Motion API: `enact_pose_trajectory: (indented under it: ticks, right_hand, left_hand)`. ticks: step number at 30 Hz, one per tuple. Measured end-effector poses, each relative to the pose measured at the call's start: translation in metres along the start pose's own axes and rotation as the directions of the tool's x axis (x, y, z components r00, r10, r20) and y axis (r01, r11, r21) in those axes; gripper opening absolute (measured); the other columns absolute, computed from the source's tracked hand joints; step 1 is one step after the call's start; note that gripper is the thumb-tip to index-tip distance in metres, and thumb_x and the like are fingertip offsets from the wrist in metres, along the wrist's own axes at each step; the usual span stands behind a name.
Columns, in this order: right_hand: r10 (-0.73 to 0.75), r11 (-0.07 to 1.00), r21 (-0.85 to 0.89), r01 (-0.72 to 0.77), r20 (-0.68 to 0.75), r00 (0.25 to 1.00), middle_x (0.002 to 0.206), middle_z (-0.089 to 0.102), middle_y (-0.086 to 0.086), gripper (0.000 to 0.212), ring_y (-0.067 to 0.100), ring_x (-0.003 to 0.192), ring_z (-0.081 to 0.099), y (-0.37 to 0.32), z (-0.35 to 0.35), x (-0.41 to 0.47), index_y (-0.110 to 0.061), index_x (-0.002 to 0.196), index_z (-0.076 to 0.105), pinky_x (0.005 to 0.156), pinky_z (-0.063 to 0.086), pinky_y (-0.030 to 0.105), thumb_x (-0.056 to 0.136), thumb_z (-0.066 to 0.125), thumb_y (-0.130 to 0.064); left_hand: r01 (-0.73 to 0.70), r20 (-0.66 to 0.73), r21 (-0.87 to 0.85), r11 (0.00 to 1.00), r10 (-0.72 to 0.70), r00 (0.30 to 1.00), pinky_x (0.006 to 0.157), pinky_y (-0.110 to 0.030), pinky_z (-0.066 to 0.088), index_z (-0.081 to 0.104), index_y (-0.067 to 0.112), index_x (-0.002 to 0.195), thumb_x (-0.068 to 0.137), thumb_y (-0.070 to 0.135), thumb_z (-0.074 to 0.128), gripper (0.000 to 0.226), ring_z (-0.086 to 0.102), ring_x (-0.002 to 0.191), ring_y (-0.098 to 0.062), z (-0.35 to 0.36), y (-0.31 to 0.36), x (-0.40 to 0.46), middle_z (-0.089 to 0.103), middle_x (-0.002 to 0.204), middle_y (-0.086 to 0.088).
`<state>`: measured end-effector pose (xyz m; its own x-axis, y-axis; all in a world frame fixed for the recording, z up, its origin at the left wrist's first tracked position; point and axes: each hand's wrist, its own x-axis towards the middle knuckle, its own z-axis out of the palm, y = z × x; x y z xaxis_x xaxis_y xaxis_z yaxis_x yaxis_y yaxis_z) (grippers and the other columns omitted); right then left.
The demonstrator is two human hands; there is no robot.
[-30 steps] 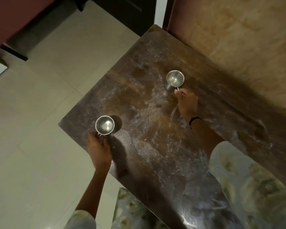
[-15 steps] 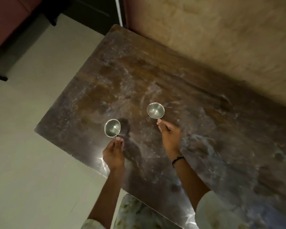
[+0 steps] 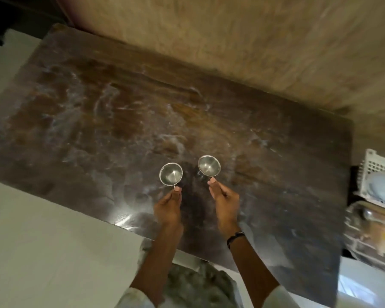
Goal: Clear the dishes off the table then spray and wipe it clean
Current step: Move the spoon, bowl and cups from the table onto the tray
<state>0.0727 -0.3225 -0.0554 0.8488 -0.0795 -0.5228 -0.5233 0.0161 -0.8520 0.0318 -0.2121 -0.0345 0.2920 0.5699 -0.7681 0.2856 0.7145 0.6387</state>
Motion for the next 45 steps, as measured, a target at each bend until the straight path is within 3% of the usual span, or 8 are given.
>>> enact_pose_trajectory:
  ticks: [6,10,15,22,26,31,38,45]
  right_hand:
    - [-0.015,1.0,-0.003,0.015,-0.105,0.994,0.09,0.077,-0.003,0.015,0.012,0.095,0.07,0.0,-0.095,-0.018,-0.016,0.097,0.077,0.089,0.055,0.031,0.092,0.067,-0.026]
    - [-0.041,0.998,0.039,0.049,-0.174,0.984,0.082,0.074,0.01,0.014,0.013,0.084,0.067,0.0,-0.125,-0.022,-0.023,0.087,0.078,0.085,0.055,0.031,0.093,0.066,-0.024]
    - [-0.052,0.992,0.095,0.08,-0.268,0.962,0.092,0.076,0.007,0.01,0.021,0.095,0.072,0.0,-0.155,-0.016,-0.02,0.095,0.077,0.087,0.057,0.034,0.092,0.067,-0.021]
    - [-0.047,0.991,0.102,0.085,-0.33,0.943,0.106,0.075,0.007,0.034,0.016,0.106,0.068,0.008,-0.214,0.001,-0.006,0.11,0.073,0.098,0.053,0.041,0.089,0.067,-0.032]
    - [-0.017,0.994,0.09,0.056,-0.385,0.923,0.1,0.075,0.004,0.05,0.017,0.103,0.068,0.01,-0.258,0.009,-0.008,0.107,0.074,0.098,0.052,0.049,0.081,0.07,-0.05]
    - [-0.022,0.995,0.084,0.059,-0.381,0.924,0.108,0.074,0.006,0.035,0.019,0.111,0.066,0.003,-0.333,0.014,-0.01,0.113,0.073,0.1,0.051,0.045,0.089,0.066,-0.035]
    - [-0.029,0.998,0.044,0.053,-0.426,0.904,0.109,0.074,-0.003,0.021,0.011,0.109,0.066,-0.006,-0.453,0.001,-0.018,0.111,0.074,0.097,0.052,0.039,0.094,0.063,-0.025]
    - [0.034,0.998,0.068,0.004,-0.536,0.844,0.12,0.069,-0.005,0.03,0.005,0.119,0.06,0.011,-0.531,0.006,-0.016,0.121,0.069,0.107,0.046,0.041,0.093,0.064,-0.028]
  left_hand:
    - [-0.026,0.158,0.254,0.967,-0.015,0.987,0.088,-0.03,0.049,0.072,0.009,0.091,0.09,0.012,0.059,0.012,0.062,0.074,-0.008,0.033,-0.065,-0.061,0.075,0.082,0.003]
    - [-0.069,0.129,0.267,0.961,0.035,0.991,0.09,-0.042,0.052,0.073,0.029,0.053,0.081,0.008,0.07,0.035,0.066,0.083,-0.025,0.057,-0.09,-0.082,0.071,0.06,0.009]
    - [-0.154,0.225,0.366,0.918,0.073,0.972,0.088,-0.042,0.054,0.075,0.031,0.066,0.08,0.014,0.072,0.022,0.069,0.084,-0.025,0.078,-0.112,-0.097,0.072,0.065,0.01]
    - [-0.232,0.236,0.451,0.862,0.136,0.962,0.071,-0.027,0.053,0.074,-0.002,0.088,0.08,0.012,0.072,0.016,0.062,0.074,-0.013,0.11,-0.148,-0.128,0.072,0.088,-0.024]
    - [-0.206,0.269,0.486,0.849,0.078,0.96,0.086,-0.036,0.056,0.076,0.021,0.082,0.08,0.017,0.073,0.005,0.069,0.084,-0.013,0.131,-0.181,-0.15,0.075,0.083,-0.003]
    - [-0.291,0.303,0.526,0.8,0.143,0.942,0.083,-0.033,0.055,0.077,0.013,0.086,0.08,0.019,0.073,0.009,0.068,0.08,-0.009,0.169,-0.232,-0.191,0.075,0.084,-0.005]
    - [-0.358,0.412,0.604,0.712,0.105,0.905,0.062,-0.006,0.047,0.074,0.022,0.072,0.083,0.016,0.07,0.014,0.062,0.062,0.009,0.209,-0.311,-0.267,0.066,0.057,0.023]
    - [-0.327,0.412,0.632,0.703,0.052,0.91,0.081,-0.024,0.056,0.076,0.01,0.094,0.082,0.014,0.071,0.014,0.07,0.086,-0.005,0.24,-0.377,-0.297,0.075,0.086,0.007]
